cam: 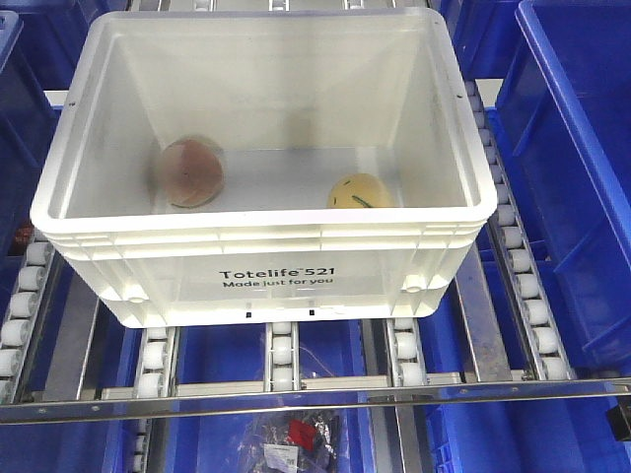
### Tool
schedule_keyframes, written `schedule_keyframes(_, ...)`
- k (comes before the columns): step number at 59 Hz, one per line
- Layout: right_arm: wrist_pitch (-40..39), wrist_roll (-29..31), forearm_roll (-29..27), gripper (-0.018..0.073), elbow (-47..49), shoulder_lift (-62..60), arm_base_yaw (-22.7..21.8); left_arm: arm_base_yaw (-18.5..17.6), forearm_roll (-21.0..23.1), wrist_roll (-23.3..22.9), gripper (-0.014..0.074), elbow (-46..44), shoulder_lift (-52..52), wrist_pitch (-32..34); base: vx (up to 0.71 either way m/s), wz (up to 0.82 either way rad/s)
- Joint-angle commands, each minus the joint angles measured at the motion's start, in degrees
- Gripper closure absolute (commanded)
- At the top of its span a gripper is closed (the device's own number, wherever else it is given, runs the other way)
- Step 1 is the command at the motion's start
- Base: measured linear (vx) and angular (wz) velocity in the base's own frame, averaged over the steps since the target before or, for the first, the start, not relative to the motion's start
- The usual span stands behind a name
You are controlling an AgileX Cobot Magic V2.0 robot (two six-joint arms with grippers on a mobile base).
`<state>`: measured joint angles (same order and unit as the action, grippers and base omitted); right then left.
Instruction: Place moving items into box and shelve
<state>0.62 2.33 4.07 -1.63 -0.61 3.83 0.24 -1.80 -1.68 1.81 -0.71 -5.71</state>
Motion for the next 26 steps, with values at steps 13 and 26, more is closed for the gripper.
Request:
schedule_keyframes(13,-5.1,0.6,0.2,0.0575,-1.3,-0.8,-0.3,0.2,0.2,-0.2,0.0619,1.4,-0.8,5.0,0.00,0.00)
schedule_keyframes(26,-5.1,0.6,0.2,0.0575,-1.3,-0.8,-0.3,0.2,0.2,-0.2,0.0619,1.4,-0.8,5.0,0.00,0.00)
